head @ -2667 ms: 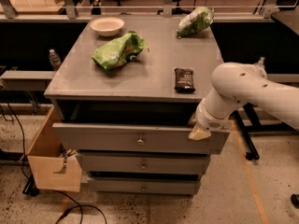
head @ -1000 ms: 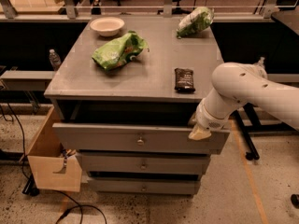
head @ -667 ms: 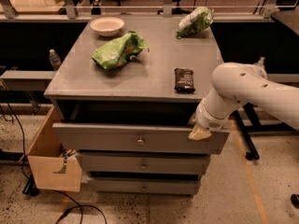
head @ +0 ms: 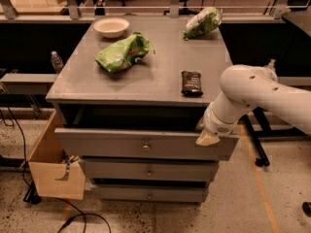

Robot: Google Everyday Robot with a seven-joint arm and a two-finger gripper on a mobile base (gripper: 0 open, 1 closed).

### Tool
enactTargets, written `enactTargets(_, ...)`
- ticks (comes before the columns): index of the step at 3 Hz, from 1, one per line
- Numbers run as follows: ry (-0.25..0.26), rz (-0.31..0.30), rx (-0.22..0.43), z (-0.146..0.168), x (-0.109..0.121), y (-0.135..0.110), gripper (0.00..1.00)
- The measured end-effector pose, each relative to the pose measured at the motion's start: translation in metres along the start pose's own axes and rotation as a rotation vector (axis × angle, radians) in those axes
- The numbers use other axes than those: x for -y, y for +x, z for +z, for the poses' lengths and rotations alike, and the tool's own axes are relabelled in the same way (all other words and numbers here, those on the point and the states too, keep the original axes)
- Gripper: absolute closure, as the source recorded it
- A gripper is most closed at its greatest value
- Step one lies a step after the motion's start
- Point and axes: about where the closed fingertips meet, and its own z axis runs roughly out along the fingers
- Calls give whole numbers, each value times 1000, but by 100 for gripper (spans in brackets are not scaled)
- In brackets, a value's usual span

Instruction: Open top drawer

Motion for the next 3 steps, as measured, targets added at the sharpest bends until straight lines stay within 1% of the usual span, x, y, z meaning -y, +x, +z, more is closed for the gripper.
enactTargets(1,0,0,0,0,0,0,15)
enactTargets(2,0,0,0,0,0,0,0)
enactTargets(3,-7,-11,-11,7,-6,0,0)
